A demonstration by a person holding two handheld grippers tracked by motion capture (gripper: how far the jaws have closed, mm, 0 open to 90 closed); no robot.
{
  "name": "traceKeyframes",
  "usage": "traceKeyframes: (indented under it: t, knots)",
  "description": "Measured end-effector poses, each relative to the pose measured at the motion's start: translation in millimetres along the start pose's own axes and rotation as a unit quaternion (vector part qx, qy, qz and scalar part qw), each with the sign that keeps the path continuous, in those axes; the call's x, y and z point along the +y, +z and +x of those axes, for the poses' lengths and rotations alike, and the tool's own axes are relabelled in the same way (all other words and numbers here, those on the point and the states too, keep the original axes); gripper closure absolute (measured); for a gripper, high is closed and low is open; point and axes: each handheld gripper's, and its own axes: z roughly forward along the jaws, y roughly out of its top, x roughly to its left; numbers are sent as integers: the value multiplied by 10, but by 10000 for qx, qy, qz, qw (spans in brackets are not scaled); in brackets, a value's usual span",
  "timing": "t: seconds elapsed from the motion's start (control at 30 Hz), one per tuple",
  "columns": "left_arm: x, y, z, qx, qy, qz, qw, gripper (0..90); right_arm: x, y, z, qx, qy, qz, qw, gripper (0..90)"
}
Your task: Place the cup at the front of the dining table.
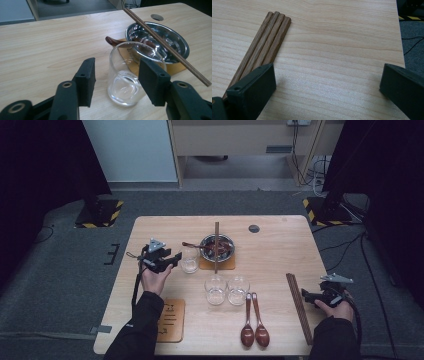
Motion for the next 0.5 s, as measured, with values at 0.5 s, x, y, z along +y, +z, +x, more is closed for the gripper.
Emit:
traceKeyframes:
  t: [0.5]
  knots:
    - [-400,-341,124,-31,341,384,9987,287,0,0,-1,-4,-3,2,10000,5]
